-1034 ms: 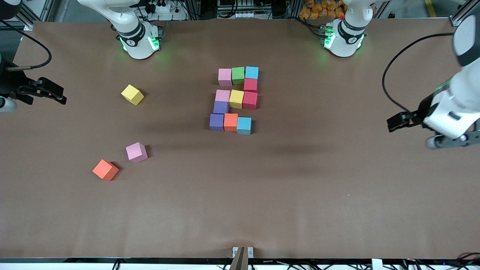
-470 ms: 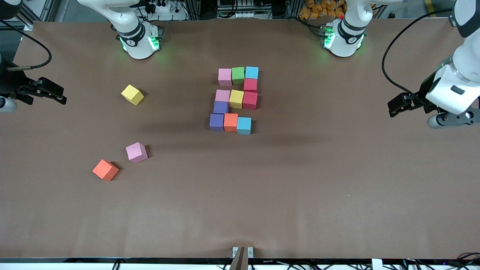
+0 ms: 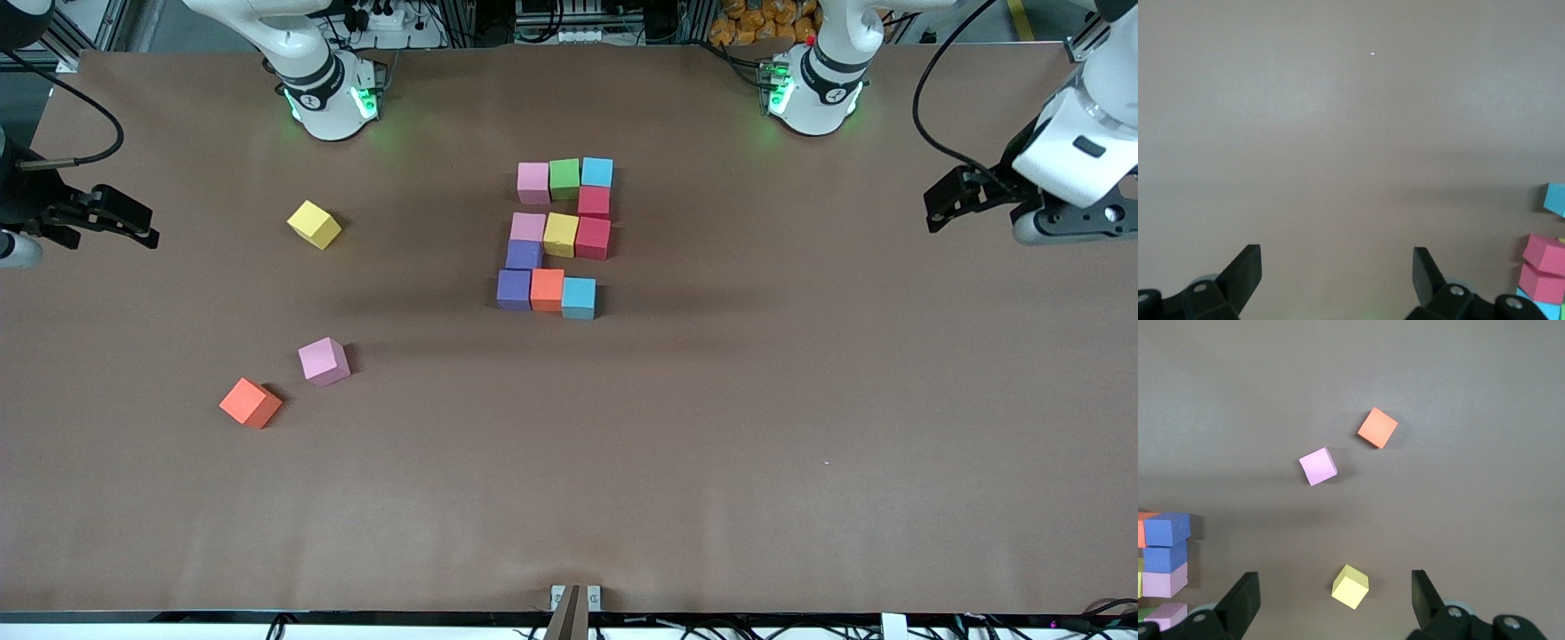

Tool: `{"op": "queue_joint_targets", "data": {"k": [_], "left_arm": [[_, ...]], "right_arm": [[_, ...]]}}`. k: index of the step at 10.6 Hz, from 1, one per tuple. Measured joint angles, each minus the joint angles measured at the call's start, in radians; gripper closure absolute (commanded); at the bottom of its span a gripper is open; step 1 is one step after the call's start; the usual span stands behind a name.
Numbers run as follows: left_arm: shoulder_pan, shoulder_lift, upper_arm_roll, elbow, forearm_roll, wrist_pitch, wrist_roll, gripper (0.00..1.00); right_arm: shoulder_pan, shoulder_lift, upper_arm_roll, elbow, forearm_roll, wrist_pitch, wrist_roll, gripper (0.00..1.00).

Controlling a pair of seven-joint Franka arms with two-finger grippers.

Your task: Form number 2 with 11 blocks

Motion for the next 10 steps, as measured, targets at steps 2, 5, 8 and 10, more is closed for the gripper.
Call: {"op": "queue_joint_targets", "data": {"k": [2, 5, 8, 10], "left_arm": [[0.006, -0.013, -0.005, -0.009, -0.001, 0.000, 0.021, 0.00], [0.083, -0.015, -0.090, -0.008, -0.001, 0.001, 0.022, 0.00], [0.091, -0.016, -0.102, -0.005, -0.020, 0.001, 0.022, 0.00], [0.091, -0.016, -0.102, -0.005, -0.044, 0.001, 0.022, 0.00]], "right_arm": [[0.000, 0.002, 0.000, 0.000, 0.000, 0.000, 0.000, 0.00], [0.000, 0.002, 0.001, 0.000, 0.000, 0.000, 0.000, 0.00], [0.000, 0.003, 0.001, 0.000, 0.000, 0.000, 0.000, 0.00], [0.000, 0.003, 0.001, 0.000, 0.000, 0.000, 0.000, 0.00]]}}
